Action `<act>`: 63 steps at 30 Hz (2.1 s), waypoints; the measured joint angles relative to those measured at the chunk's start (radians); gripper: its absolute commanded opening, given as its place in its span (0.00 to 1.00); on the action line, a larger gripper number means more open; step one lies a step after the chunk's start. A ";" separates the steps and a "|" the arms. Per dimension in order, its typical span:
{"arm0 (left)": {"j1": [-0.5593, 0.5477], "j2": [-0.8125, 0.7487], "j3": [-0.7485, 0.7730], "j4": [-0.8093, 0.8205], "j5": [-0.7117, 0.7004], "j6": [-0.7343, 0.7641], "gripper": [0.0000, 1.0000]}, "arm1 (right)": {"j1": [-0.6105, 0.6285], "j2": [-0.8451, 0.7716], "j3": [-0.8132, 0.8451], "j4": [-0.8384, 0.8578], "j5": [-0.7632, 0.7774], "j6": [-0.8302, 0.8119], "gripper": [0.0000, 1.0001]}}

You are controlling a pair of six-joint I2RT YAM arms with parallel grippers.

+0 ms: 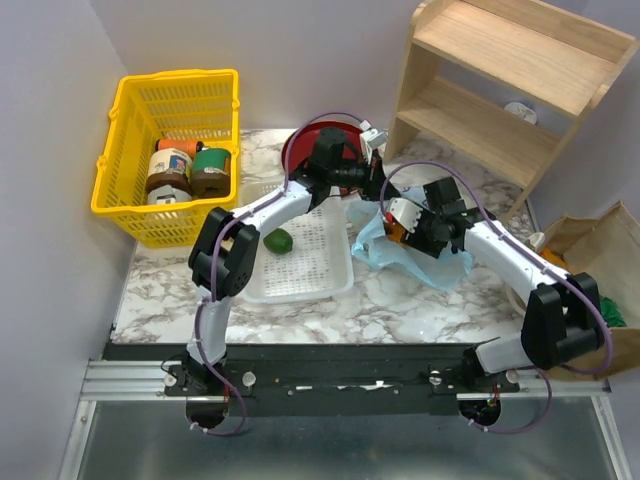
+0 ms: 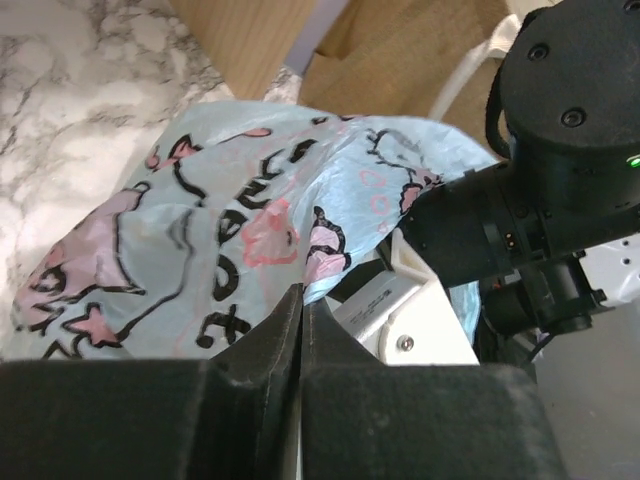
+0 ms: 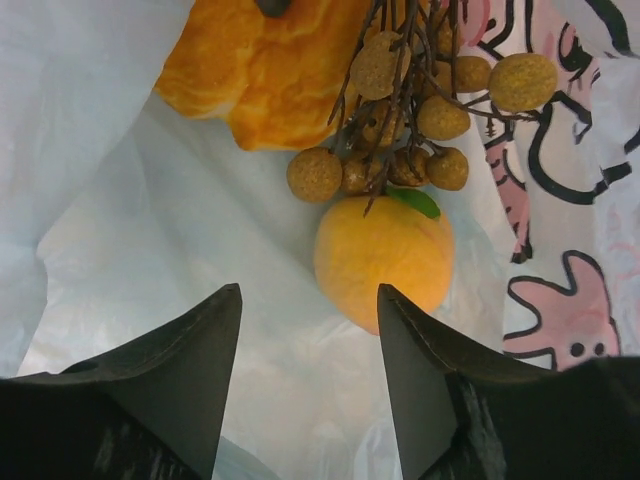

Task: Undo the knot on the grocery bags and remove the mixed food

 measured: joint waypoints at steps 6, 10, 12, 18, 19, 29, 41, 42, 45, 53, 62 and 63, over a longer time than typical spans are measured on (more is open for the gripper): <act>0.063 0.013 -0.039 0.045 -0.078 -0.116 0.79 | -0.034 0.069 0.027 0.016 0.007 0.016 0.66; 0.092 0.011 -0.039 0.068 -0.076 -0.201 0.82 | -0.076 0.118 0.061 0.054 0.039 0.026 0.66; 0.102 0.009 -0.039 0.085 -0.074 -0.231 0.82 | -0.090 0.132 0.077 0.062 0.049 0.026 0.66; 0.136 -0.047 -0.079 0.114 -0.042 -0.271 0.82 | -0.118 0.218 0.156 0.052 0.053 0.023 0.71; 0.143 -0.065 -0.100 0.122 -0.027 -0.276 0.82 | -0.121 0.242 0.171 0.040 0.053 0.022 0.71; 0.167 -0.246 -0.259 0.104 0.012 -0.244 0.82 | -0.122 0.350 0.251 -0.005 0.077 0.023 0.77; 0.175 -0.325 -0.318 -0.002 0.014 -0.152 0.82 | -0.124 0.388 0.261 0.002 0.164 0.000 0.26; 0.175 -0.329 -0.320 -0.013 0.014 -0.143 0.82 | -0.124 0.386 0.261 0.000 0.163 -0.001 0.24; 0.175 -0.341 -0.320 -0.045 0.013 -0.110 0.82 | -0.129 0.361 0.263 -0.059 0.137 0.008 0.20; 0.175 -0.347 -0.319 -0.075 0.011 -0.070 0.82 | -0.133 0.062 0.349 -0.364 -0.107 0.064 0.18; 0.175 -0.365 -0.238 -0.235 -0.031 0.080 0.83 | -0.133 -0.230 0.356 -0.516 -0.397 0.075 0.23; 0.175 -0.378 -0.228 -0.265 -0.041 0.113 0.83 | -0.133 -0.234 0.372 -0.550 -0.439 0.075 0.22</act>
